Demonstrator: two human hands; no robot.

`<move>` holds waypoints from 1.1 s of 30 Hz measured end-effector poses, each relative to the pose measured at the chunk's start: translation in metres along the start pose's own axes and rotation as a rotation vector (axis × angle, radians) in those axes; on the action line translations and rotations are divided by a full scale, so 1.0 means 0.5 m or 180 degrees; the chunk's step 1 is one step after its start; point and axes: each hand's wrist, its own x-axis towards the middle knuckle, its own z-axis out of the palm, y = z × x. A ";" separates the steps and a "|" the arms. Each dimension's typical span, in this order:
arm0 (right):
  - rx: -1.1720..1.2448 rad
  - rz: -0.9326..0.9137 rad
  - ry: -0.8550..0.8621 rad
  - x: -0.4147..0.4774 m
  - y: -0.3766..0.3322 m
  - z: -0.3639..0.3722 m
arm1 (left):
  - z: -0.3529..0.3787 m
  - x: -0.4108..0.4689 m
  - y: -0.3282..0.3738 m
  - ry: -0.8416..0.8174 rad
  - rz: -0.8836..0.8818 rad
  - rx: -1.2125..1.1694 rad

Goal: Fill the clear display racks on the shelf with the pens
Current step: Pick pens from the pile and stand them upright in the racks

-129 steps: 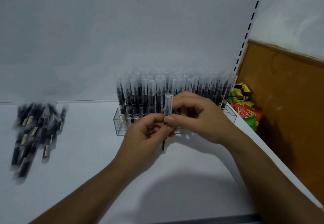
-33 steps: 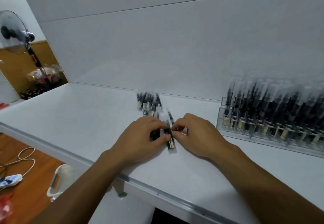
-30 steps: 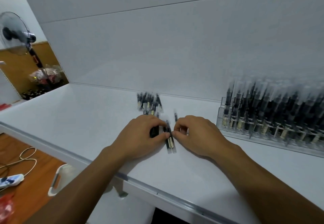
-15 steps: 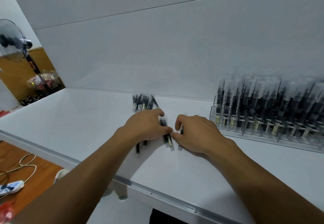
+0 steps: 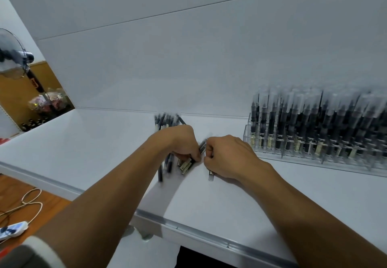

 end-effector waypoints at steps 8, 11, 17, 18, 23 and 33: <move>-0.0121 -0.0142 0.0068 -0.011 -0.003 -0.025 | 0.022 -0.037 -0.035 0.0614 0.0399 -0.0785; 0.0014 -0.0175 0.0349 -0.038 0.005 -0.033 | 0.027 -0.048 -0.051 0.0749 0.0633 -0.1594; 0.0310 0.0104 0.0310 -0.136 0.056 -0.086 | 0.075 -0.064 -0.007 0.0736 0.1426 -0.2956; 0.0372 0.0162 0.0332 -0.156 0.069 -0.097 | 0.085 -0.065 0.009 0.0715 0.1529 -0.3063; 0.0684 0.0489 0.0589 -0.264 0.140 -0.140 | 0.141 -0.065 0.097 0.0414 0.2045 -0.3399; 0.1281 0.1009 0.2011 -0.356 0.269 -0.228 | 0.236 -0.075 0.283 -0.0645 0.2406 -0.4278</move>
